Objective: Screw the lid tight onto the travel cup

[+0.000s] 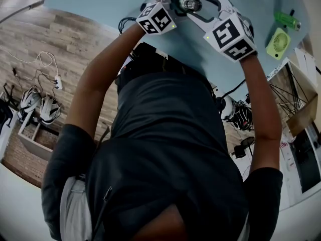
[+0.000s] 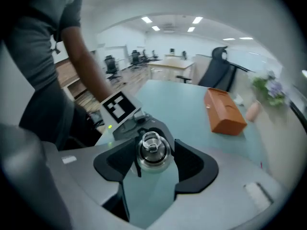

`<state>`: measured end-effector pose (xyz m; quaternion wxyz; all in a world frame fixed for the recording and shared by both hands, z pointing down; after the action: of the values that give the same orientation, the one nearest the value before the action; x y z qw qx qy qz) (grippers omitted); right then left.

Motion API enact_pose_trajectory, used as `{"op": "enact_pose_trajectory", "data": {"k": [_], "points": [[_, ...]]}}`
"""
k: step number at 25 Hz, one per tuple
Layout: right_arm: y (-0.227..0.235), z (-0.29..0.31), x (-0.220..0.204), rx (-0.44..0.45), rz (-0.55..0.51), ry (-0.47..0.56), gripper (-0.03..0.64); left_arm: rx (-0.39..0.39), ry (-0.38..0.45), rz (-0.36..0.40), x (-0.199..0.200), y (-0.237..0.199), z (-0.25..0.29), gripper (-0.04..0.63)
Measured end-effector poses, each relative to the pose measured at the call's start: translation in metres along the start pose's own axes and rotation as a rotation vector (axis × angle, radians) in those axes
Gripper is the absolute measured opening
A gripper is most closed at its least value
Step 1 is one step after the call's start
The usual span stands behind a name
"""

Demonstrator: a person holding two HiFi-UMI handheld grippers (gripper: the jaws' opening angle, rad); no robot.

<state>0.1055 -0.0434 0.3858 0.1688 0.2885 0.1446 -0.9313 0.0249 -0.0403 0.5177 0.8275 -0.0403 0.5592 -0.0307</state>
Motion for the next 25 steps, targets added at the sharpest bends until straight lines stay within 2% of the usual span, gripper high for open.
{"op": "enact_pose_trajectory", "data": {"k": [3, 5, 7, 9, 12, 15, 17, 21, 25], "points": [[0.002, 0.011, -0.003, 0.181, -0.276, -0.066, 0.235, 0.001, -0.001, -0.001, -0.001, 0.0, 0.0, 0.431], [0.002, 0.02, -0.003, 0.243, -0.417, -0.092, 0.235, 0.002, -0.001, -0.002, -0.002, -0.001, 0.0, 0.431], [0.003, 0.023, 0.0, 0.263, -0.482, -0.091, 0.235, 0.003, -0.001, -0.002, -0.002, -0.001, 0.001, 0.431], [0.003, 0.023, 0.0, 0.257, -0.476, -0.079, 0.235, 0.003, -0.001, -0.001, -0.001, -0.001, 0.001, 0.43], [0.002, 0.02, -0.005, 0.201, -0.408, -0.062, 0.233, 0.007, -0.003, 0.002, 0.0, 0.0, 0.001, 0.431], [-0.001, 0.017, -0.005, 0.114, -0.282, -0.038, 0.232, 0.014, -0.004, 0.002, 0.0, 0.001, 0.001, 0.43], [-0.003, 0.014, -0.008, 0.044, -0.16, -0.029, 0.229, 0.026, -0.003, -0.004, 0.0, 0.001, 0.0, 0.43], [-0.01, 0.009, -0.025, -0.094, 0.161, -0.029, 0.221, 0.058, -0.003, -0.015, 0.0, 0.003, 0.0, 0.43], [-0.017, 0.008, -0.032, -0.171, 0.333, -0.069, 0.203, 0.08, 0.016, -0.037, -0.002, 0.002, -0.001, 0.43]]}}
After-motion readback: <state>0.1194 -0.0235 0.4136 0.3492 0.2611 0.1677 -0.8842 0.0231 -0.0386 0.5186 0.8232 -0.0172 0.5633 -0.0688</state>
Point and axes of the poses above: the fingertips, and each gripper's own axes: z forward along the fingers, y to its right, x out of its top, the point moved 9 cm from there along -z, backward along the fingers, and after that the axes turned 14 degrees about -x, right-handed, at the moved point
